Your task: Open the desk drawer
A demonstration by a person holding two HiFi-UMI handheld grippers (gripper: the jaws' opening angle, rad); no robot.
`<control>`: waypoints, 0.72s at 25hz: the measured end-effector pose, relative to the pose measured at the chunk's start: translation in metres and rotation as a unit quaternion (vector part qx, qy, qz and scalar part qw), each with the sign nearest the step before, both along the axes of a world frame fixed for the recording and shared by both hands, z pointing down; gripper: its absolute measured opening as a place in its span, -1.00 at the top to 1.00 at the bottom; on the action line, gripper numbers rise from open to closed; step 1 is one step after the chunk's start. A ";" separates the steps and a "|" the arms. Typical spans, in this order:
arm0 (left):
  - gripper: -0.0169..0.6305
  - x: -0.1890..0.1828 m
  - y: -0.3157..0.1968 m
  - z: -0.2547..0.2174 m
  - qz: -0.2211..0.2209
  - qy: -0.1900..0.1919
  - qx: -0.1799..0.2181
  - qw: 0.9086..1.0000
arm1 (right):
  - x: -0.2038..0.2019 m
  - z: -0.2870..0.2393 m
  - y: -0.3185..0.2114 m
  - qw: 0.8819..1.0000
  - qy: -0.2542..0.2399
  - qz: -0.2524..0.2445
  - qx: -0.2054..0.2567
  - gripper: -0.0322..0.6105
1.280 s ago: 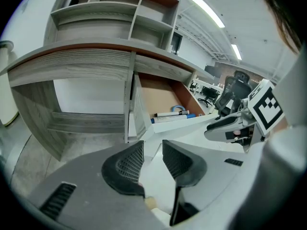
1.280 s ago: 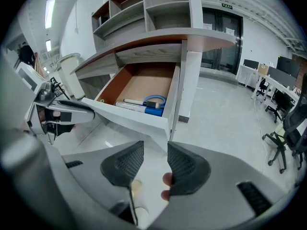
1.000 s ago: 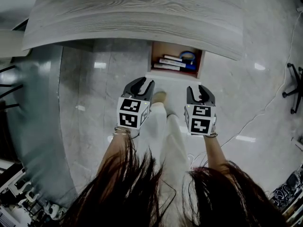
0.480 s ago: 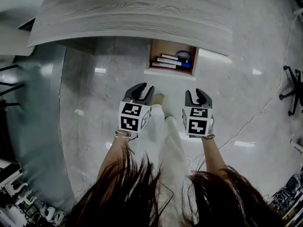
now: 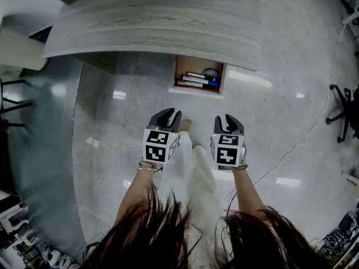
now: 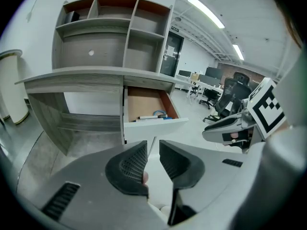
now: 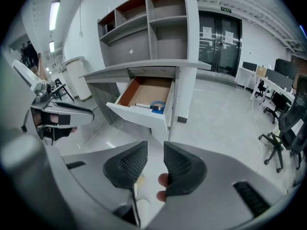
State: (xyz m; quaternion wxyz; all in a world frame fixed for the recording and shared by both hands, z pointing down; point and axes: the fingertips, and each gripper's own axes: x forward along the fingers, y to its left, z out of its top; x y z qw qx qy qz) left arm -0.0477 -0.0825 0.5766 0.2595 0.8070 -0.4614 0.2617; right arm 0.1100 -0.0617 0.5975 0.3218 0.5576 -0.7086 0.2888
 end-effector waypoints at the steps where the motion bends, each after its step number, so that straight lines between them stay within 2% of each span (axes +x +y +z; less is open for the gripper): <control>1: 0.69 0.001 0.002 -0.002 -0.001 0.000 0.000 1.000 | -0.001 -0.003 0.001 1.000 -0.002 0.000 0.000 0.55; 10: 0.74 0.007 0.015 -0.021 -0.003 0.000 0.005 1.000 | -0.006 -0.017 0.003 1.000 -0.007 0.001 0.009 0.60; 18: 0.79 0.001 0.023 -0.035 -0.013 0.002 0.006 1.000 | -0.012 -0.033 0.013 0.999 -0.006 0.033 0.020 0.69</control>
